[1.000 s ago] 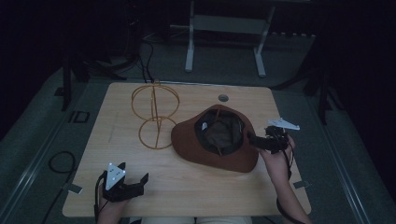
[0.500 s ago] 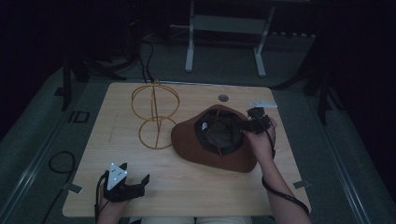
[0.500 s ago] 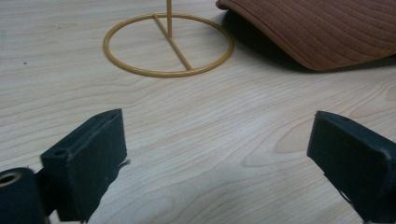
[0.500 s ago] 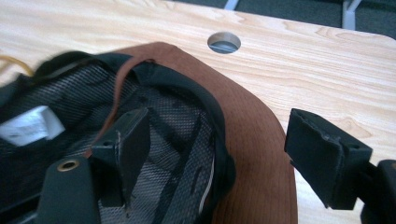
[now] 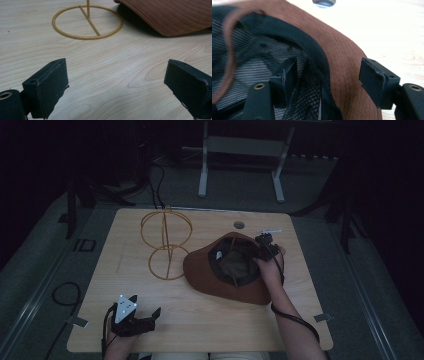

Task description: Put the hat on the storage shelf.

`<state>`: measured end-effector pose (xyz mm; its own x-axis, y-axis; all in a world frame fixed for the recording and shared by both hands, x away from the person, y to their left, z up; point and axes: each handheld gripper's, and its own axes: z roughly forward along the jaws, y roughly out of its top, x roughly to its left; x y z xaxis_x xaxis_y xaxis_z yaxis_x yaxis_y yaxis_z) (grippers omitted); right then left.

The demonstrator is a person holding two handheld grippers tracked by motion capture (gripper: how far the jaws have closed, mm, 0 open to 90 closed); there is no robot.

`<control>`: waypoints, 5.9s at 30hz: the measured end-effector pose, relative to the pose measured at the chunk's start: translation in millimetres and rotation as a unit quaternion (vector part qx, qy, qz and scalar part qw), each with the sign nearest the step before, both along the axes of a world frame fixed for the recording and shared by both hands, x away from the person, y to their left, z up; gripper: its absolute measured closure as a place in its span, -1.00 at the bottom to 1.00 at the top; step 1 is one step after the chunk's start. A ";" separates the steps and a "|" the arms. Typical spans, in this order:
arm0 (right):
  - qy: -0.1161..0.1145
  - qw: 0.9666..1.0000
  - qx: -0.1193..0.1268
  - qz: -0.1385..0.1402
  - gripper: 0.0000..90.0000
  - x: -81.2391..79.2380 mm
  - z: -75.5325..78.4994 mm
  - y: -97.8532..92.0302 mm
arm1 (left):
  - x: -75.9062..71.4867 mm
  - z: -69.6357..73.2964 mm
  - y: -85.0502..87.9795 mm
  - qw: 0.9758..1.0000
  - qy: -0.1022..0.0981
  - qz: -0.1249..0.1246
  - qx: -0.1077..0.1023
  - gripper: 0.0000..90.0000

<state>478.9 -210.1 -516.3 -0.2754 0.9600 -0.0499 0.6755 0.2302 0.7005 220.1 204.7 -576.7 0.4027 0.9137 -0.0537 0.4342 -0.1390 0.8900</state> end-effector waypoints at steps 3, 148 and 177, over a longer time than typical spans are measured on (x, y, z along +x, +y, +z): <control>0.002 1.000 -0.010 -0.001 -0.22 0.9 -8.7 2.9 | 0.4 -0.7 -0.4 1.000 0.003 0.002 0.002 -0.87; -0.180 0.964 0.125 0.148 -0.03 -180.1 93.3 -104.6 | 90.9 173.1 -140.1 0.973 -0.102 -0.207 0.001 0.94; -0.156 0.867 0.242 0.407 -0.24 -191.9 95.8 1.7 | 55.7 166.5 -164.4 0.889 -0.263 -0.369 -0.064 0.93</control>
<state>287.0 -208.4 -420.5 -0.9174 0.3826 0.1098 0.1867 0.1699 0.9676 275.8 40.3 -410.2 0.8907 0.3898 0.2339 -0.2132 -0.0961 0.9723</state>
